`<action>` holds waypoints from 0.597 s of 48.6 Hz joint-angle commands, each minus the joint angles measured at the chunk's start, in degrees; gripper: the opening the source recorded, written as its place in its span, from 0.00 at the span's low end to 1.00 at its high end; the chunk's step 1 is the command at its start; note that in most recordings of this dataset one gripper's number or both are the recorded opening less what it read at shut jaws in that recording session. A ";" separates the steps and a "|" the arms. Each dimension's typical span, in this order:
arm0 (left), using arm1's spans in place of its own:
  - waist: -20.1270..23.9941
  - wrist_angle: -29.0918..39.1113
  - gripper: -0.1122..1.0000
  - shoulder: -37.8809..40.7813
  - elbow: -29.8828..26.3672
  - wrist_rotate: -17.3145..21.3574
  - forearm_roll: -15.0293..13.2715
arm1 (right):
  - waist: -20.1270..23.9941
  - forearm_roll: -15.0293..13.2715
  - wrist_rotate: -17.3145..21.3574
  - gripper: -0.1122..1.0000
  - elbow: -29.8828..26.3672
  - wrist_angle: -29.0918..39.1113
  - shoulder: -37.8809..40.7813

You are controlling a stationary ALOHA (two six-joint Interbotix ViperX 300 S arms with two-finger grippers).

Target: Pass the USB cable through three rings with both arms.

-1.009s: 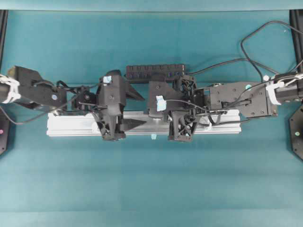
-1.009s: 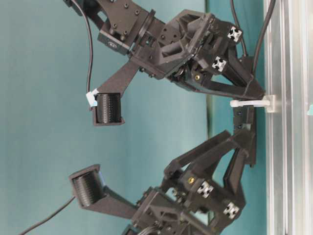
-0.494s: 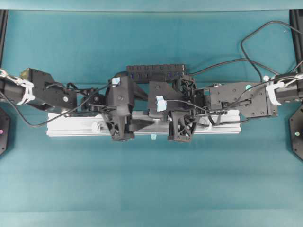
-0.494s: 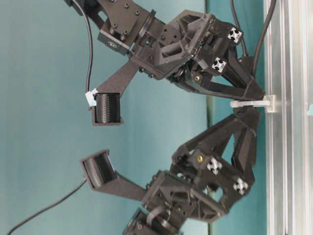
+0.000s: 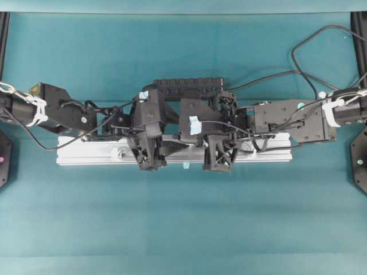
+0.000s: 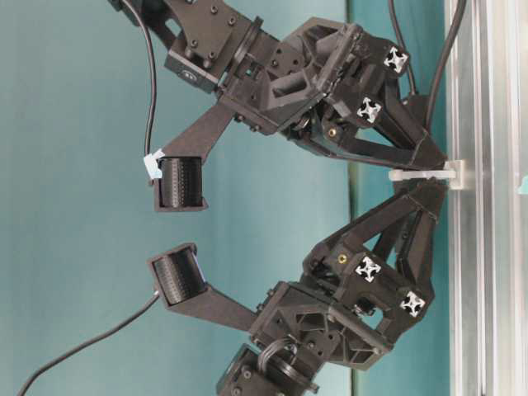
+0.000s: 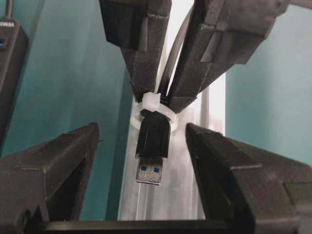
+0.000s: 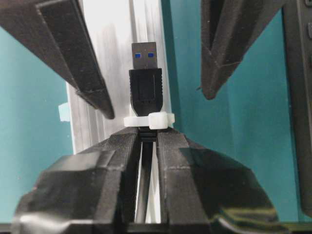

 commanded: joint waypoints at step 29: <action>-0.09 2.55 0.34 0.44 -1.05 0.35 0.09 | 0.88 0.09 0.44 0.04 -0.53 -0.53 -0.35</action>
